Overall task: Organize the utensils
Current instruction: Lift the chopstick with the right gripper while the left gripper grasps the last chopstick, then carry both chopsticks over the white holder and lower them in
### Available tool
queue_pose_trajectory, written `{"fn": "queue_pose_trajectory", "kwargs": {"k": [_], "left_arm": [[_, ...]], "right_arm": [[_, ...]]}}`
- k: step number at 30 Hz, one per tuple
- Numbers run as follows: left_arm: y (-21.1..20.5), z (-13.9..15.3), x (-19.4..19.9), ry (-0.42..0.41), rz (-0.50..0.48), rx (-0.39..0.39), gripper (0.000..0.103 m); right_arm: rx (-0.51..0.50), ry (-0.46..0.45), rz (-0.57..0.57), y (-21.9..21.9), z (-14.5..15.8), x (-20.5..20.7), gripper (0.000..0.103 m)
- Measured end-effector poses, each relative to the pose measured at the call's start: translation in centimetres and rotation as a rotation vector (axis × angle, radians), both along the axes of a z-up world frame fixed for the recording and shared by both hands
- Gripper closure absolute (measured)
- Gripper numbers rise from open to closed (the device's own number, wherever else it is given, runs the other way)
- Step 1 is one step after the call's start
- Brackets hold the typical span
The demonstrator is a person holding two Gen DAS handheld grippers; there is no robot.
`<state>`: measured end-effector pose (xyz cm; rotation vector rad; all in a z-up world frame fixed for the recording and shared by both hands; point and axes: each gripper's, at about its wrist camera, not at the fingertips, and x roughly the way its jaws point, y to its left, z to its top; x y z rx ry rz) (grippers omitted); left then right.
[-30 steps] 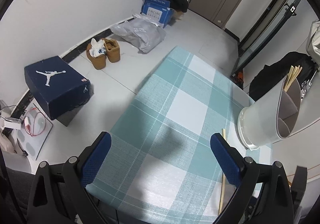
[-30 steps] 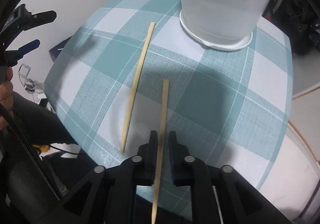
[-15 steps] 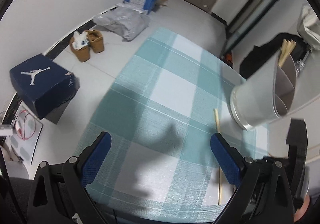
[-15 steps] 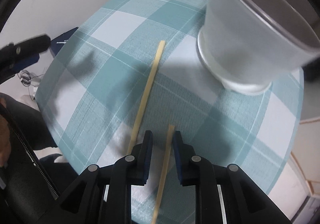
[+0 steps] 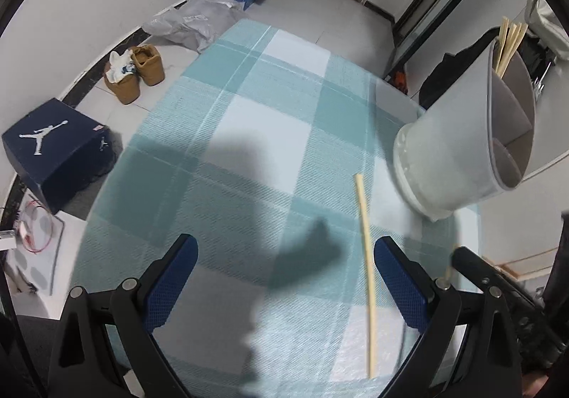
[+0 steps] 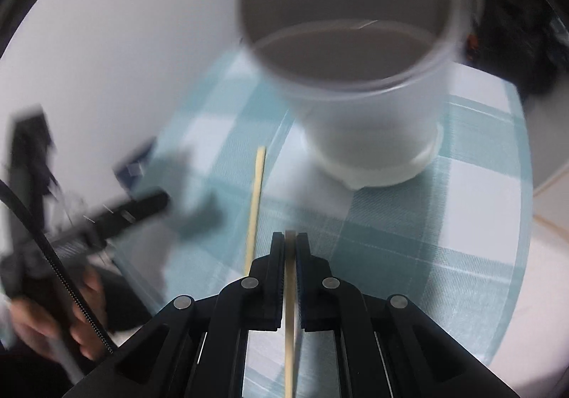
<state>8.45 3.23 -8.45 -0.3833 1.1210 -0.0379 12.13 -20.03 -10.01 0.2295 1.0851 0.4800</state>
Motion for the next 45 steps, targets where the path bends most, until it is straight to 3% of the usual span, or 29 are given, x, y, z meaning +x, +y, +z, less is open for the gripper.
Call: {"fn": "queue_pose_trajectory", "kwargs": {"k": [9,14,18,22,25,28,31,33,39,45], "left_arm": [[-1.7,0.5,1.6,-0.017,0.024,0.015,0.005],[-4.9,0.4,2.5,-0.027,-0.064,0.190,0.005],[-7.0,-0.1,2.8,-0.032,-0.162,0.266,0.005],[-7.0,-1.5,3.6,0.038,-0.165,0.283,0.005],[-6.1,-1.9,4.2,0.078,-0.125,0.238,0.007],[-6.3,-1.9,4.6,0.098,-0.128,0.215,0.014],[-7.5,-1.8,4.8,0.099,-0.167,0.269,0.033],[-8.1,-1.6,4.9,0.097,-0.181,0.277,0.053],[-8.8,-1.4,4.4,0.115,-0.178,0.267,0.097],[-8.7,-1.5,4.5,0.137,-0.160,0.211,0.100]], "right_arm": [[0.197,-0.080,-0.127,-4.6,1.3,-0.8,0.098],[0.243,-0.149,-0.185,-6.7,3.1,-0.9,0.098],[0.256,-0.219,-0.184,-8.1,4.6,-1.5,0.098],[0.271,-0.205,-0.187,-8.6,4.4,-1.2,0.098],[0.303,-0.195,-0.193,-8.9,4.4,-0.9,0.098],[0.317,-0.215,-0.192,-8.8,4.5,-0.9,0.098],[0.326,-0.234,-0.187,-8.7,5.1,-1.3,0.098],[0.326,-0.244,-0.185,-8.7,5.4,-1.5,0.098],[0.311,-0.253,-0.180,-8.6,5.7,-1.8,0.098],[0.296,-0.258,-0.180,-8.7,5.7,-1.9,0.098]]}}
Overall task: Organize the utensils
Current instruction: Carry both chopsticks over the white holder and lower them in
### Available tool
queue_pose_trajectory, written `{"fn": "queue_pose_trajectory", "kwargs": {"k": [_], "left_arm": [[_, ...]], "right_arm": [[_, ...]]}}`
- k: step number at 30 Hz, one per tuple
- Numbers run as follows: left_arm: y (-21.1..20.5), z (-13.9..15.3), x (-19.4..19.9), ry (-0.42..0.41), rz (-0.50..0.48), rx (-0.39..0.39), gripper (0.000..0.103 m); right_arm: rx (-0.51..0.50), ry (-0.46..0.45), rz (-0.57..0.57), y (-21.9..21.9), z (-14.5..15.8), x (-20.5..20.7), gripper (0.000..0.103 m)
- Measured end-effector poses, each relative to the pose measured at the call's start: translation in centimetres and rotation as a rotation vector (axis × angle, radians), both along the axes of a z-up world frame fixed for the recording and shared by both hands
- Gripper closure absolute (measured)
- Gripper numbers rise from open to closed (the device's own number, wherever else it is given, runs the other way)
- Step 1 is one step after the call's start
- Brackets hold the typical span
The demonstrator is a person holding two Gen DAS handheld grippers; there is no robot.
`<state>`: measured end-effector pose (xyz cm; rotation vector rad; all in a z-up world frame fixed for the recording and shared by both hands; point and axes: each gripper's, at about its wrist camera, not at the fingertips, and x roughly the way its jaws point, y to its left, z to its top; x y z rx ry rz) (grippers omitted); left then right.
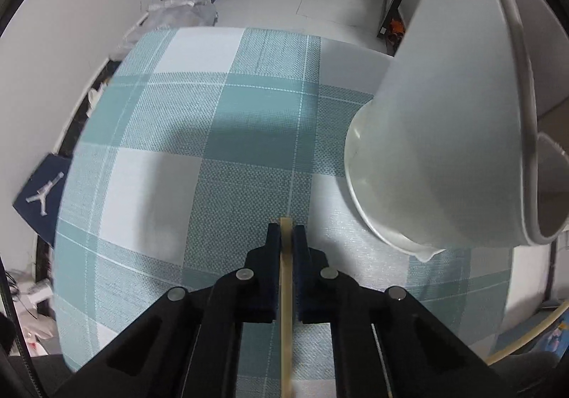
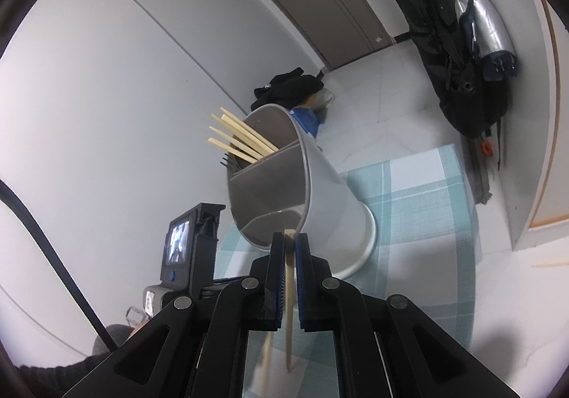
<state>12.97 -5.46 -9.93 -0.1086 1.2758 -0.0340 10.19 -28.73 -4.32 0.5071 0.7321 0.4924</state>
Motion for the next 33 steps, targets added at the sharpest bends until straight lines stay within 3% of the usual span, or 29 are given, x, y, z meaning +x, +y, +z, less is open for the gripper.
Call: {"fn": "queue_pose_trajectory", "kwargs": {"k": [4,12,21,33], "left_arm": [[0.9,0.6,0.6,-0.006,0.049,-0.049,0.100],[2.4,5.3,-1.8,-0.217,0.088,-0.111,0.100],[2.8,9.1,-3.5,-0.383,0.068,-0.222,0.100],[3.7,11.2,-6.9,-0.459,-0.021,-0.230,0.100]], "right_arm": [[-0.014,-0.008,0.002,0.2,0.2,-0.2,0.098],[-0.059,-0.042,0.011,1.1,0.7,-0.9,0.098],[-0.121,-0.098,-0.010,2.0,1.2,-2.3,0.098],[-0.194,-0.175,-0.017,3.8,2.4,-4.4,0.098]]}}
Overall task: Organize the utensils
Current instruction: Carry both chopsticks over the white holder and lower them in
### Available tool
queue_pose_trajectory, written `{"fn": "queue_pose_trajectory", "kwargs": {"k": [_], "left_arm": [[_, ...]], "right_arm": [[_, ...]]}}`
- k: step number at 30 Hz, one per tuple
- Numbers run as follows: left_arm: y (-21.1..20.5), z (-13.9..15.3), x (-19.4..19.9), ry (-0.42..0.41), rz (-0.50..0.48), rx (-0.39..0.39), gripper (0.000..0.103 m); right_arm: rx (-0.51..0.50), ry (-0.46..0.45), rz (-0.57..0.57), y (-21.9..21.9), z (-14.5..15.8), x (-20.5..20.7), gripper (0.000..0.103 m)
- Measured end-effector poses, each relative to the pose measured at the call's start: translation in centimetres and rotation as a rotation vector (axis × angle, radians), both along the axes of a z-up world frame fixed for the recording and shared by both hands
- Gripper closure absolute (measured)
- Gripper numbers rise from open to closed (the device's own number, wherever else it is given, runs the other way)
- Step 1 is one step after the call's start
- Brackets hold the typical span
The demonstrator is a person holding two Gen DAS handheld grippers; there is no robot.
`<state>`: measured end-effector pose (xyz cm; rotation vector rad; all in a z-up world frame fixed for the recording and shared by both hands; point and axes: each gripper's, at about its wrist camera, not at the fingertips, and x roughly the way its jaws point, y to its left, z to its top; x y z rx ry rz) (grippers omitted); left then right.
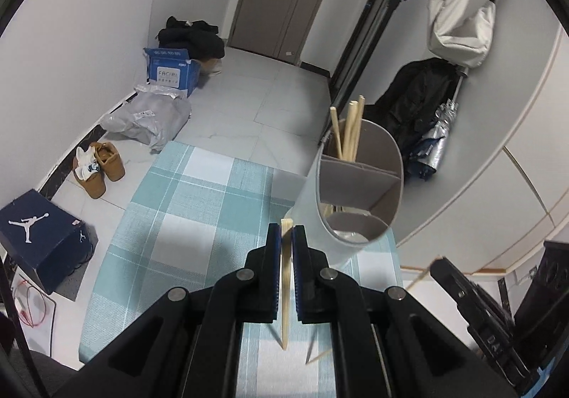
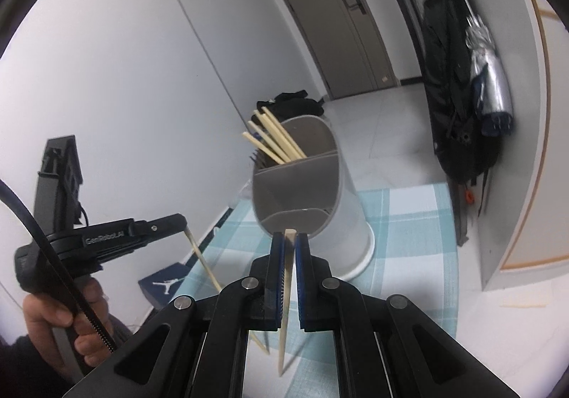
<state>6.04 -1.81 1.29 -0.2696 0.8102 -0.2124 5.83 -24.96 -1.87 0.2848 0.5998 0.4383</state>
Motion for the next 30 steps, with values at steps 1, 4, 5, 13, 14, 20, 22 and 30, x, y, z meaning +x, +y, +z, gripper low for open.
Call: {"fn": "queue_pose_trajectory", "kwargs": {"k": [1,4,5,13,14,20,22,30], "left_arm": [[0.0,0.1,-0.2,-0.006,-0.007,0.002,0.100],[0.0,0.5,-0.9,-0.015,-0.021,0.004,0.100],[0.0,0.6,-1.0,-0.017,-0.026,0.003,0.100],[0.2,1.6,-2.1,-0.041,-0.063,-0.015,0.100],[0.4,1.9,-2.1,-0.044,-0.067,-0.021,0.100],[0.5,3.6,-2.6,-0.084,-0.093,-0.015,0.100],[0.5,4.1,-2.8,-0.098,-0.102,-0.017,0.100],[0.0,6.1,-2.6,-0.147,-0.120,-0.039,0.100]], "right_arm": [[-0.015,-0.009,-0.006,0.3,0.2,-0.3,0.098],[-0.029,-0.013,-0.022,0.7,0.4,-0.7,0.098],[-0.035,-0.016,-0.027,0.9,0.5,-0.8,0.098],[-0.032,-0.014,-0.050,0.9,0.8,-2.0,0.098],[-0.033,-0.016,-0.057,0.8,0.9,-2.1,0.098],[-0.052,-0.030,-0.089,0.5,1.6,-2.6,0.098],[-0.061,-0.035,-0.095,0.4,1.8,-2.7,0.098],[-0.066,-0.058,-0.099,-0.3,3.4,-2.7,0.098]]}}
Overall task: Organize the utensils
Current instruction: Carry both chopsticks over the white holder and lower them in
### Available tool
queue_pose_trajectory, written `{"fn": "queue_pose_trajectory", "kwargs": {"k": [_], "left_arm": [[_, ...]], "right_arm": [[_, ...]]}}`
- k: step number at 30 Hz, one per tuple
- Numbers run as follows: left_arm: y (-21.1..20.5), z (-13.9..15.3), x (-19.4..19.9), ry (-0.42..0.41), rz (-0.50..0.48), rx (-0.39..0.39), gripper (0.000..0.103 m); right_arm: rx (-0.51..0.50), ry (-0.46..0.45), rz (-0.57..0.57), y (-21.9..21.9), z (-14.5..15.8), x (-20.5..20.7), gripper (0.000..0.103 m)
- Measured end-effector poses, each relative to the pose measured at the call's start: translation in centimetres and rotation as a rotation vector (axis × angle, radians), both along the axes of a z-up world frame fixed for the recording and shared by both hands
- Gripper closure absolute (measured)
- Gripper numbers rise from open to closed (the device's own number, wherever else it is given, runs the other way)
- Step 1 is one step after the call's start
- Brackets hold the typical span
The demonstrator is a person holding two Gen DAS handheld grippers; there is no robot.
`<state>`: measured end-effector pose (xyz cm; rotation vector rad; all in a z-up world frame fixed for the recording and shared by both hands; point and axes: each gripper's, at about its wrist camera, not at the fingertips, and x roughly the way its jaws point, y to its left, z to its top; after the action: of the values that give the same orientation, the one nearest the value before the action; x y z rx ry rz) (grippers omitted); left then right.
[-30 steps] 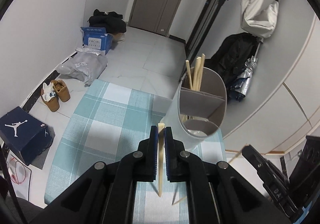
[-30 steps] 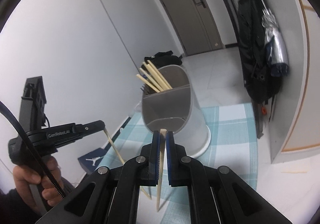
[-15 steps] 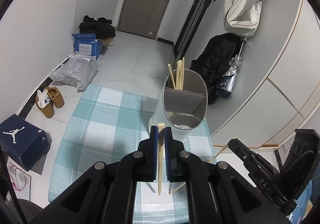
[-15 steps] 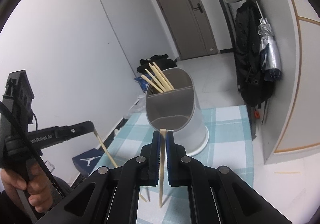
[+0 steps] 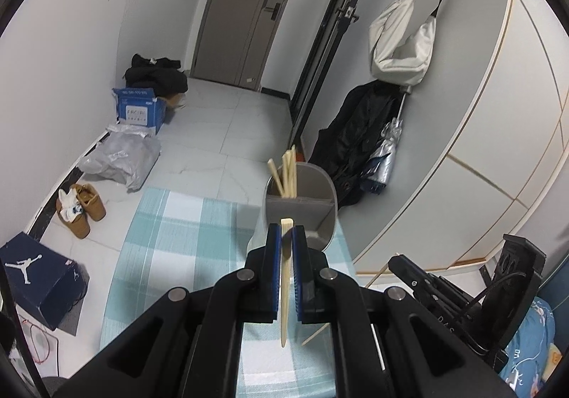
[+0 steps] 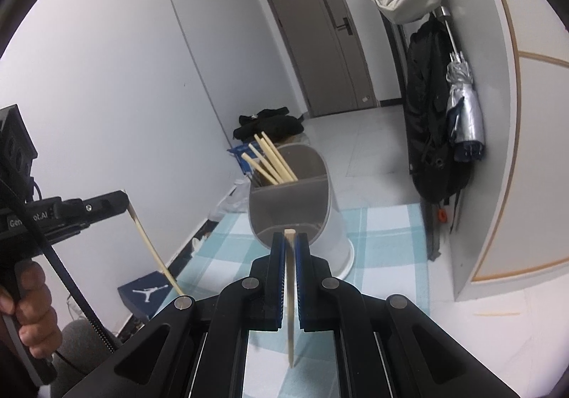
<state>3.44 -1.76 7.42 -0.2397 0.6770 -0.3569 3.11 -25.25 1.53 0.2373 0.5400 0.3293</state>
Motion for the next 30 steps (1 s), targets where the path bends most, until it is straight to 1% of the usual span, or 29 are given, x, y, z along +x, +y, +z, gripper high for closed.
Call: {"fn": "queue_pose_trajectory", "kwargs": {"k": [8,15,21,25,30], "left_arm": [[-0.8,3.1,1.9,-0.048,-0.021,-0.067,0.100],[-1.4,5.0,4.0,-0.074,-0.001,-0.116,0.100],[-1.4,6.2,6.5,-0.078,0.013,-0.147,0.100],[-1.3,6.6,8.3,-0.074,0.025,-0.170,0.100],[-1.6,6.4,10.2,-0.074,0.035,-0.154,0.100]], "right_arm": [[-0.050,-0.072,0.019,-0.8,4.2,0.5,0.098],[-0.038,-0.113,0.015,-2.1,8.4,2.5,0.098],[-0.070,-0.167,0.026,-2.3,12.3,5.2,0.098],[-0.082,-0.183,0.038,-2.0,13.8,7.3,0.098],[-0.089,-0.202,0.057,-1.4,15.0,10.4,0.098]]}}
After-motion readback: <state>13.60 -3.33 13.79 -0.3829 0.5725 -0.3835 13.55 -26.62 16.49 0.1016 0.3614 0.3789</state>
